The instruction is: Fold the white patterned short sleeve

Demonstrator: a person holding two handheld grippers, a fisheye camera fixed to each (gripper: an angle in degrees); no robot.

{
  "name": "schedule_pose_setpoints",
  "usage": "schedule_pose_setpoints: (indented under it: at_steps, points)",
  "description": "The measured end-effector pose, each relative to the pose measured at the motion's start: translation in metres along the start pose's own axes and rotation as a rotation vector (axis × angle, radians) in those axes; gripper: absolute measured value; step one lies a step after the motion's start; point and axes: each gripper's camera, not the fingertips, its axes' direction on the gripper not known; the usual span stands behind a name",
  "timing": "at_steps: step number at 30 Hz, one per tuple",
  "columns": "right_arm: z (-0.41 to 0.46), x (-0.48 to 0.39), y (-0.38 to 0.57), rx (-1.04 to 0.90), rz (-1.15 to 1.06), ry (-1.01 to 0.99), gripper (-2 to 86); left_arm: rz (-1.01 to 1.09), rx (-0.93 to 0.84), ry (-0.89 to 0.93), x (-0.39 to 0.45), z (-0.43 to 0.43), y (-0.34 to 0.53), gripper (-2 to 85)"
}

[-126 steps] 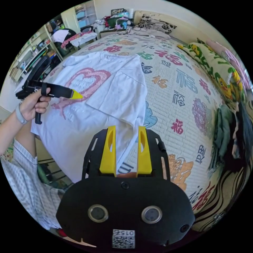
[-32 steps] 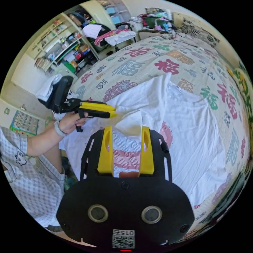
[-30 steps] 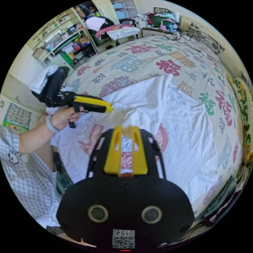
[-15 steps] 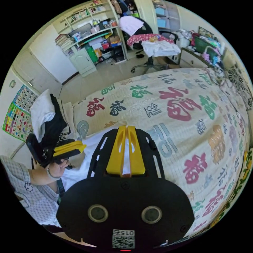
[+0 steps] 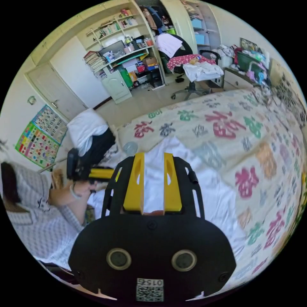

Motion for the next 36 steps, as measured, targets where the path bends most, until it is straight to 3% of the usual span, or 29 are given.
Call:
schedule_pose_setpoints:
  at_steps: [5, 8, 13, 17, 21, 23, 25, 27, 36]
  points:
    - [-0.063, -0.026, 0.204, -0.082, 0.302, 0.101, 10.1, 0.071, -0.230, 0.017, 0.005, -0.024, 0.038, 8.3]
    - [-0.096, -0.052, 0.337, -0.118, 0.628, 0.210, 11.6, 0.053, -0.415, 0.085, 0.004, -0.006, 0.053, 8.1]
    - [-0.121, -0.089, 0.503, -0.093, 1.029, 0.137, 15.7, 0.017, -0.404, -0.024, 0.007, -0.008, 0.064, 7.3]
    - [-0.112, -0.090, 0.551, -0.101, 1.135, 0.020, 15.6, -0.024, -0.466, 0.029, 0.005, -0.002, 0.062, 10.5]
    - [-0.124, -0.092, 0.576, -0.130, 1.207, 0.109, 11.1, 0.022, -0.547, -0.005, 0.022, 0.007, 0.067, 10.3]
    - [-0.131, -0.098, 0.581, -0.143, 1.169, 0.114, 9.7, 0.066, -0.583, -0.044, 0.033, 0.015, 0.070, 9.1]
    - [-0.139, -0.107, 0.589, -0.201, 1.124, 0.170, 1.5, 0.117, -0.628, -0.107, 0.045, 0.029, 0.073, 5.7]
    - [-0.142, -0.113, 0.597, -0.230, 1.086, 0.122, 0.8, 0.144, -0.651, -0.141, 0.053, 0.035, 0.071, 2.7]
    - [-0.197, -0.147, 0.669, -0.020, 1.134, 0.041, 1.8, 0.177, -0.641, -0.113, 0.078, 0.042, 0.077, 1.5]
